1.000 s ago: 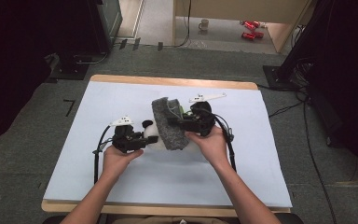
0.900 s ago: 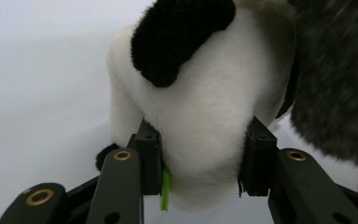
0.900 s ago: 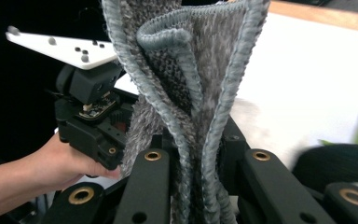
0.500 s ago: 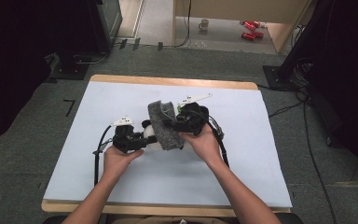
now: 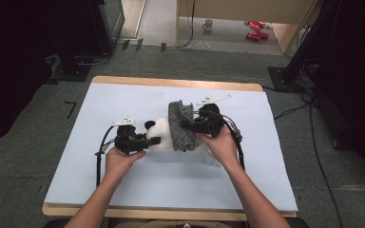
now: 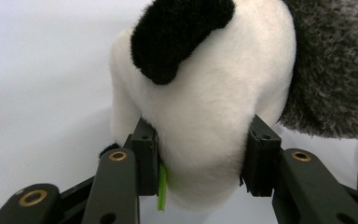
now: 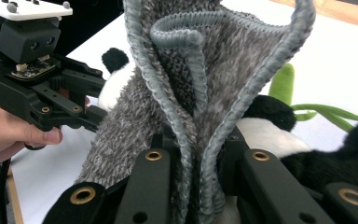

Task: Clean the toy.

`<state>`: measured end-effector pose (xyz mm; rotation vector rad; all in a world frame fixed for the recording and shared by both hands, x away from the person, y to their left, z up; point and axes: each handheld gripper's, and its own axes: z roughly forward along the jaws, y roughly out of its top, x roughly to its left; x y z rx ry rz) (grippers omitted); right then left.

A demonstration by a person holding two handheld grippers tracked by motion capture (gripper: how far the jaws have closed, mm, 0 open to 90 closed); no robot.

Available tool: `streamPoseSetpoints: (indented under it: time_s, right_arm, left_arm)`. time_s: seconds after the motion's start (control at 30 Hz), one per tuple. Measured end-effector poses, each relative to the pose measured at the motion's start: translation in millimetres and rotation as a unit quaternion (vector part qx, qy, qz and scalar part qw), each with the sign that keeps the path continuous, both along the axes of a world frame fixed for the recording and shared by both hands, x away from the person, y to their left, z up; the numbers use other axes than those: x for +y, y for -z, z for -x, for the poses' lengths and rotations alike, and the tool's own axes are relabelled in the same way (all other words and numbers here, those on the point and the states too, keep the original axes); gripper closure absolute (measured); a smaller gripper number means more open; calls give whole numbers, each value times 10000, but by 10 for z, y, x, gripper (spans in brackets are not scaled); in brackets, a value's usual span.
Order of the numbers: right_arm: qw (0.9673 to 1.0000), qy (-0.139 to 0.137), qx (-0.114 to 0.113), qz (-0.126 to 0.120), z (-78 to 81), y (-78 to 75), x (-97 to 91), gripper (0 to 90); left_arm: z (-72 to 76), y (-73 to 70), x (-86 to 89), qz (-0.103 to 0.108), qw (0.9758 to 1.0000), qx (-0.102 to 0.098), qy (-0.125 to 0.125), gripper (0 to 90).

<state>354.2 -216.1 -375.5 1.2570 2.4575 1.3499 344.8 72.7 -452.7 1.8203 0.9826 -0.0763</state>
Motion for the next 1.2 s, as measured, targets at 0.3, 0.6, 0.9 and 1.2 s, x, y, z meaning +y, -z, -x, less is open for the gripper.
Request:
streamPoseSetpoints:
  time_s: [0.3,0.6,0.9,1.2]
  right_arm:
    - [9992,368,-64,-109,9,-70,-315,808]
    - [9959,867,51,-248,-10,-30,-693,812]
    - [9943,935,144,-489,14,-37,-751,807]
    - [9939,397,27,-1033,108,-283,-540,815]
  left_arm:
    - [-91,-6,43,65,9997,250,-2,568]
    - [-145,-12,49,91,9994,324,-13,565]
    - [-160,-10,46,100,9994,336,-29,562]
    - [-111,-34,24,5,9997,255,-34,562]
